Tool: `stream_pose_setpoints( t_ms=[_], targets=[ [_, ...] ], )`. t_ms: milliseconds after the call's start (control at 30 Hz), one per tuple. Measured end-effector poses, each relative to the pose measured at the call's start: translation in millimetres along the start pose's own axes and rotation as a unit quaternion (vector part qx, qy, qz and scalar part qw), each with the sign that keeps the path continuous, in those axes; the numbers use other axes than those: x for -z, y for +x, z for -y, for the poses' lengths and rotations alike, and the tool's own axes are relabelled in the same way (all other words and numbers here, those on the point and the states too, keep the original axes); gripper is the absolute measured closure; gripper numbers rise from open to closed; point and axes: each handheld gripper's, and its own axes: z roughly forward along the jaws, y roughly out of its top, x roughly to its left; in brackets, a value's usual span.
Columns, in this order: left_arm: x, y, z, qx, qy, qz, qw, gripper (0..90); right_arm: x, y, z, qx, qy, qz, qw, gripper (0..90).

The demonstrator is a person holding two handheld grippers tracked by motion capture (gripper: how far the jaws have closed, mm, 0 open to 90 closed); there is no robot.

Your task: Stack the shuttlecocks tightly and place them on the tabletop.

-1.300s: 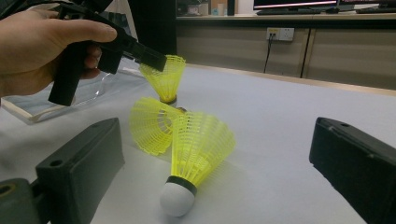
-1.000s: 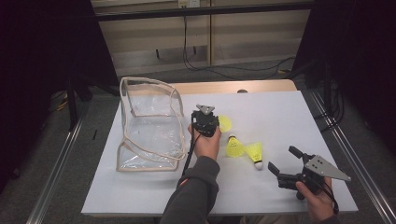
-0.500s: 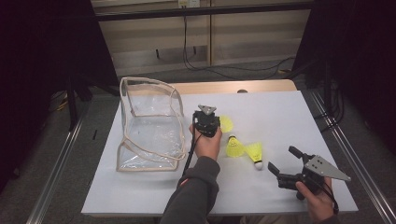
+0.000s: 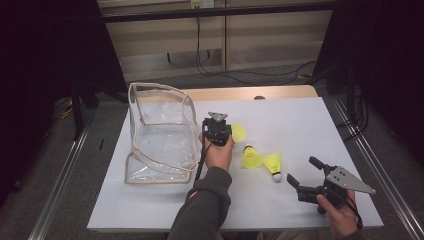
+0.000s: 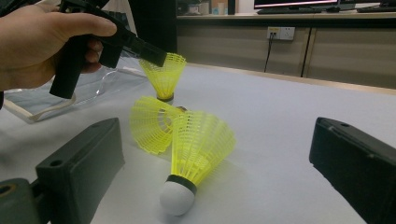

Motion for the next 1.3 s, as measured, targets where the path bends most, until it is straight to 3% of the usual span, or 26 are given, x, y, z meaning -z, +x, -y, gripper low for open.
stream_pose_setpoints(
  t_ms=[567, 700, 867, 1133, 1300],
  targets=[
    [5.5, 4.8, -1.4, 0.004, 0.012, -0.020, 0.9997, 88.4, 0.6, -0.3, -0.5, -0.002, -0.002, 0.003, 1.0000, 2.3],
    [5.3, 4.9, -1.4, 0.002, 0.024, -0.025, 0.9994, 88.4, -2.2, 0.9, 0.7, -0.011, -0.001, -0.004, 0.9999, 2.3],
    [9.4, 7.7, -0.3, 0.001, 0.026, -0.031, 0.9992, 88.3, 1.7, 1.7, -0.9, 0.002, -0.004, -0.001, 1.0000, 2.2],
    [11.2, 11.0, 0.5, 0.005, 0.023, -0.046, 0.9987, 88.4, 3.2, -2.3, -0.8, -0.012, -0.009, 0.007, 0.9999, 2.2],
    [13.7, 13.2, -0.4, 0.004, 0.028, -0.051, 0.9983, 88.4, 2.5, -0.7, -0.8, -0.003, -0.006, 0.002, 1.0000, 2.2]
  ],
)
